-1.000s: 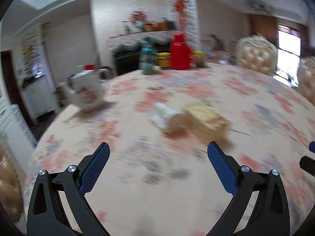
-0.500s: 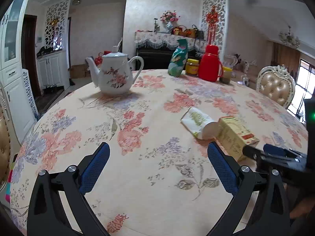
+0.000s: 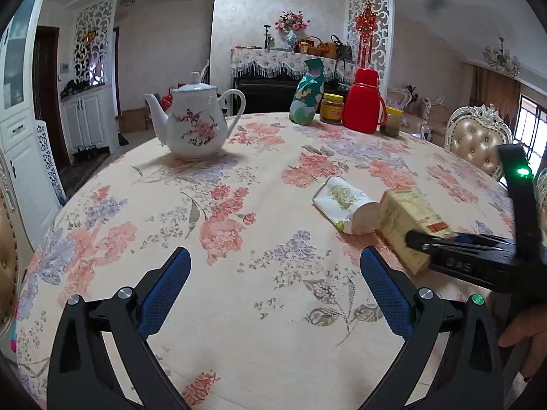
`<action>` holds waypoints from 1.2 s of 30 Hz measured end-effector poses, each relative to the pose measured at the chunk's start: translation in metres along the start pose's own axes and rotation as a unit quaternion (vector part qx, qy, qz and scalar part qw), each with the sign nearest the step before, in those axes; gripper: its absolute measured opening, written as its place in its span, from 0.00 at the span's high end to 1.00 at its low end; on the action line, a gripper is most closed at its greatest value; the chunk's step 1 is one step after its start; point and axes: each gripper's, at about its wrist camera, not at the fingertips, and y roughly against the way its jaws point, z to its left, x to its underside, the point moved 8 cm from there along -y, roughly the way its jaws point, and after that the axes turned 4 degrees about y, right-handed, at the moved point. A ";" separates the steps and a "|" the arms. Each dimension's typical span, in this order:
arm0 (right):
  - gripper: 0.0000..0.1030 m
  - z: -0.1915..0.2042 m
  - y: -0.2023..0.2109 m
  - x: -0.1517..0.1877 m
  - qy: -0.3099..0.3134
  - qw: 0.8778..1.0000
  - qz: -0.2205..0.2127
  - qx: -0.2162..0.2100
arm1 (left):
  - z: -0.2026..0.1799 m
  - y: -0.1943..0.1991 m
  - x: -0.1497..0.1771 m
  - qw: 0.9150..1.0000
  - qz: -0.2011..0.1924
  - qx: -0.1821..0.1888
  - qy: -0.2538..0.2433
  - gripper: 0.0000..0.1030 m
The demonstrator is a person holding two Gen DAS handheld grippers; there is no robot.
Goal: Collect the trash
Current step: 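Move both open tools back to the table toward the yellow box and paper cup, then grasp the yellow medicine box with the right tool while the left tool grasps the white paper cup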
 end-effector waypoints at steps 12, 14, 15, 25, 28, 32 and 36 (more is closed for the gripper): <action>0.51 -0.078 0.095 0.034 -0.135 0.981 -0.118 0.072 | -0.001 0.001 0.001 1.000 0.000 0.011 0.006 0.08; 0.51 -0.082 0.098 0.034 -0.136 0.980 -0.128 0.074 | 0.000 0.001 0.002 1.000 0.003 0.018 0.017 0.08; 0.51 -0.081 0.098 0.034 -0.129 0.980 -0.134 0.070 | 0.000 0.001 0.002 0.999 0.003 0.025 0.027 0.08; 0.51 -0.089 0.094 0.040 -0.134 0.980 -0.136 0.056 | -0.054 -0.035 -0.018 0.997 0.067 0.042 0.009 0.08; 0.51 -0.091 0.095 0.040 -0.141 0.979 -0.140 0.054 | -0.071 -0.063 -0.022 0.996 0.080 0.033 0.014 0.08; 0.51 -0.096 0.097 0.039 -0.155 0.976 -0.144 0.050 | -0.089 -0.098 -0.025 0.995 0.095 0.016 0.017 0.08; 0.51 -0.099 0.100 0.037 -0.161 0.974 -0.150 0.048 | -0.101 -0.128 -0.027 0.993 0.117 -0.005 0.009 0.12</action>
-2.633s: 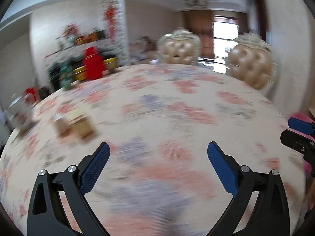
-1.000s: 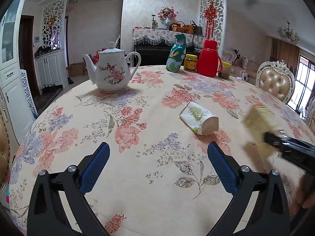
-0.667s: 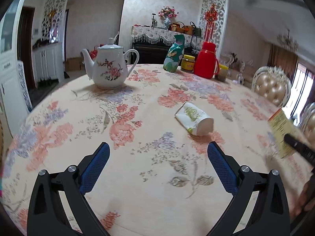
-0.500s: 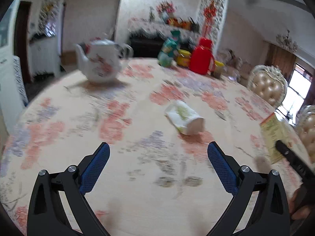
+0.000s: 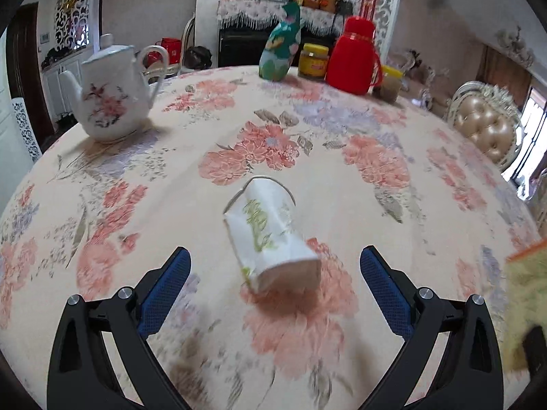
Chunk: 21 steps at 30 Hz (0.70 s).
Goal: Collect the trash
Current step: 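Grasp the yellow medicine box with the right tool while the left tool grasps the white paper cup, then lift the box and paper cup and carry them toward the pink bin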
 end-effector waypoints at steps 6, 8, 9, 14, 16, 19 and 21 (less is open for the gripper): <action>0.51 -0.001 0.000 -0.001 -0.007 1.000 0.001 -0.006 | -0.004 -0.021 0.006 0.999 0.030 -0.007 -0.028 0.58; 0.50 0.000 0.001 -0.001 -0.004 1.000 0.000 -0.007 | -0.006 -0.006 0.008 0.999 0.008 -0.001 -0.041 0.58; 0.50 0.001 0.001 -0.002 -0.002 1.000 0.000 -0.008 | -0.008 0.004 0.010 0.999 -0.004 0.006 -0.049 0.59; 0.51 0.003 -0.003 0.001 0.009 1.000 0.011 -0.005 | -0.004 0.057 0.027 0.996 -0.056 0.026 -0.065 0.59; 0.51 0.004 -0.004 0.001 0.011 1.000 0.017 -0.004 | 0.004 0.074 0.036 0.996 -0.063 0.036 -0.056 0.59; 0.51 0.008 -0.003 0.002 0.015 1.000 0.025 -0.008 | 0.016 0.090 0.049 0.996 -0.067 0.035 -0.052 0.59; 0.51 0.013 -0.002 0.002 0.016 0.999 0.030 -0.013 | 0.020 0.099 0.059 0.996 -0.063 0.042 -0.048 0.59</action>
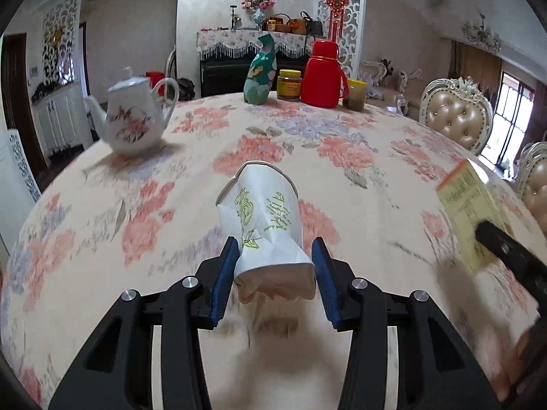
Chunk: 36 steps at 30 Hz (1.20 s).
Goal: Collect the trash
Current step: 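Lift the box and paper cup and carry them toward the pink bin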
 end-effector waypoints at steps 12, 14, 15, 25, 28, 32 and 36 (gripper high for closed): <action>0.51 0.042 0.063 0.032 0.103 0.994 0.025 0.005 | 0.004 0.086 0.035 0.998 -0.045 0.035 -0.020 0.58; 0.51 0.042 0.080 0.041 0.113 0.993 0.020 0.009 | 0.001 0.101 0.042 0.997 -0.052 0.044 -0.024 0.58; 0.51 0.042 0.086 0.044 0.118 0.993 0.019 0.011 | -0.001 0.108 0.046 0.997 -0.055 0.048 -0.025 0.58; 0.51 0.024 0.145 0.083 0.116 0.993 0.003 0.031 | -0.028 0.157 0.086 0.992 -0.078 0.075 -0.058 0.58; 0.51 0.020 0.160 0.092 0.111 0.993 -0.003 0.034 | -0.039 0.167 0.100 0.991 -0.079 0.083 -0.062 0.58; 0.51 0.017 0.181 0.103 0.112 0.993 -0.014 0.041 | -0.053 0.177 0.114 0.989 -0.083 0.095 -0.077 0.58; 0.51 0.005 0.200 0.110 0.102 0.993 -0.024 0.050 | -0.065 0.188 0.123 0.987 -0.086 0.107 -0.080 0.58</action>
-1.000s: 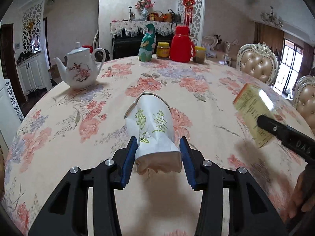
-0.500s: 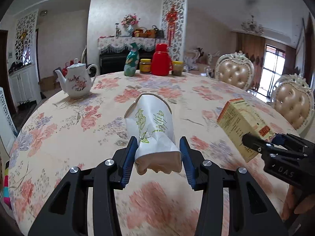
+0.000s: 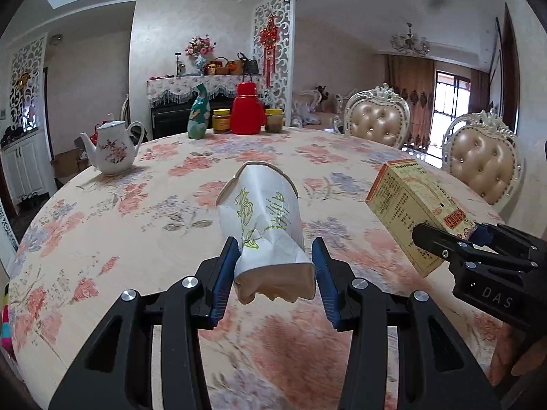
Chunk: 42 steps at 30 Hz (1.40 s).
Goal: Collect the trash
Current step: 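Lift the box and paper cup and carry them toward the pink bin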
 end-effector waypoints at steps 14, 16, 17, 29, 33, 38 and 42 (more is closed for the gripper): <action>0.51 -0.052 0.054 0.024 -0.028 0.999 -0.017 0.036 | -0.064 0.015 0.008 0.998 0.000 0.058 -0.032 0.58; 0.51 -0.061 0.059 0.027 -0.033 0.998 -0.018 0.045 | -0.076 0.016 0.009 0.997 0.000 0.067 -0.040 0.58; 0.51 -0.067 0.064 0.029 -0.037 0.998 -0.019 0.049 | -0.083 0.015 0.010 0.996 0.001 0.074 -0.043 0.58; 0.51 -0.128 0.103 0.048 -0.068 0.992 -0.029 0.097 | -0.162 0.017 0.016 0.986 0.006 0.141 -0.084 0.58; 0.51 -0.153 0.120 0.056 -0.081 0.989 -0.032 0.120 | -0.187 0.019 0.016 0.982 0.005 0.162 -0.095 0.58; 0.51 -0.181 0.149 0.068 -0.098 0.983 -0.041 0.152 | -0.230 0.020 0.022 0.973 0.010 0.198 -0.119 0.58; 0.51 -0.205 0.175 0.080 -0.116 0.976 -0.047 0.179 | -0.263 0.024 0.027 0.963 0.010 0.230 -0.139 0.58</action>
